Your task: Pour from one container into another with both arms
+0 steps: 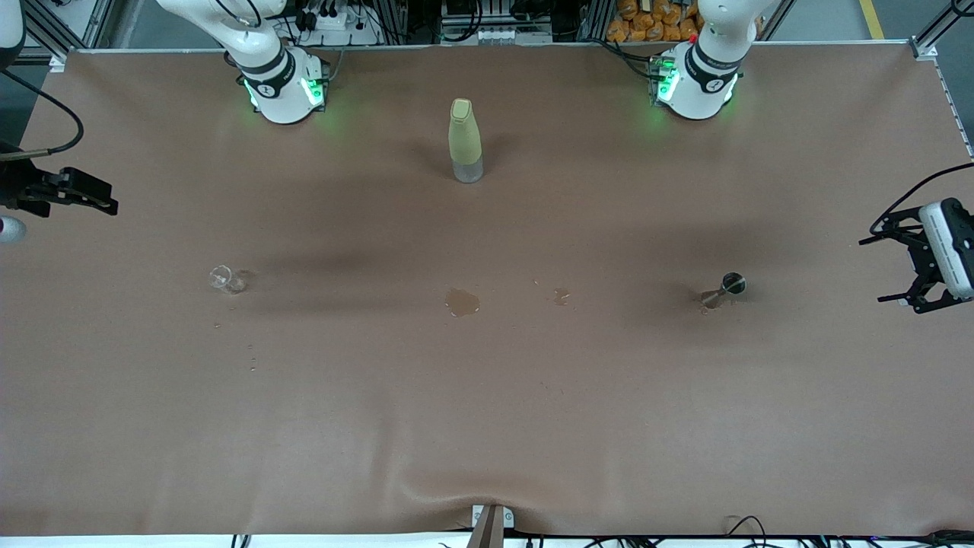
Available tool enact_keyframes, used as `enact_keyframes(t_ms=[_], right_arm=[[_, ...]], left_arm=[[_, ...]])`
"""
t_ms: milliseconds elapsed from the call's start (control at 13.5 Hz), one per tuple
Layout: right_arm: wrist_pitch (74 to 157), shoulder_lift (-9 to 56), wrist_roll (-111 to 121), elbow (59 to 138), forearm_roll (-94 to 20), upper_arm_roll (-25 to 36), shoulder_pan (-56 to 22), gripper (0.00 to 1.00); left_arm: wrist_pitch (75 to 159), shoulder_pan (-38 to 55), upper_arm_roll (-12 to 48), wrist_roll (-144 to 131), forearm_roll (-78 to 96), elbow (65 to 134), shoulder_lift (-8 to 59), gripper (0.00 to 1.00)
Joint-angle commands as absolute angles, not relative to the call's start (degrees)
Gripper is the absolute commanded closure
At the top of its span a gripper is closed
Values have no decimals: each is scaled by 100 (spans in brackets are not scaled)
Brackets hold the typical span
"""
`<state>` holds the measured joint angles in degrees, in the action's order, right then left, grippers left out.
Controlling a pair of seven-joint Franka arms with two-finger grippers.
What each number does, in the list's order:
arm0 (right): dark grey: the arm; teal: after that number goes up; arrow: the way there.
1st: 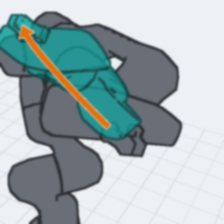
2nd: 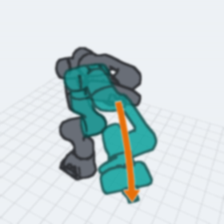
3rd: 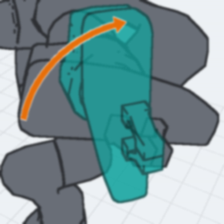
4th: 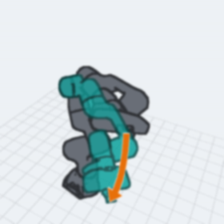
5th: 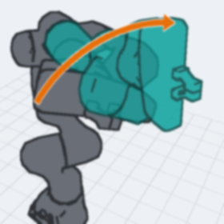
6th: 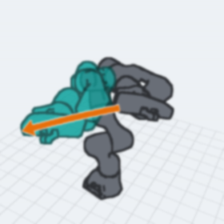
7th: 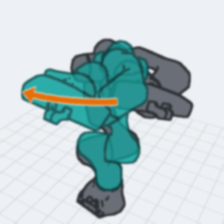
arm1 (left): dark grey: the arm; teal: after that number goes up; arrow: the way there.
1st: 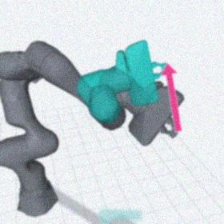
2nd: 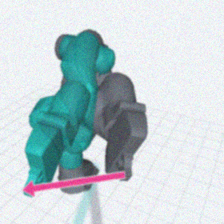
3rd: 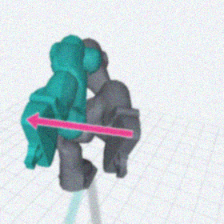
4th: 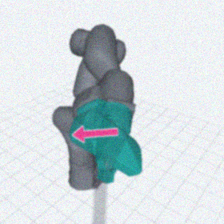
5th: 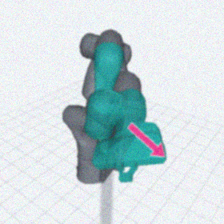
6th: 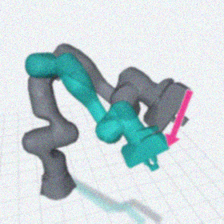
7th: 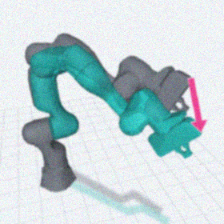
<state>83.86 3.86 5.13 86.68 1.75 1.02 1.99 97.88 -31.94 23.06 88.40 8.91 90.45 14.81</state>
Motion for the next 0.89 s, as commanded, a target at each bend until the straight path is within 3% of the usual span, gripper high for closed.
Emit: enact_keyframes(t_ms=[0, 812], right_arm=[[8350, 431, 431, 8570, 211, 44, 202, 0], [8367, 518, 413, 8596, 211, 44, 220, 0]], left_arm=[[9765, -3182, 2714, 8011, 344, 8737, 1397, 0], [9124, -3182, 3428, 1772, -308, 8701, 1178, 0]])
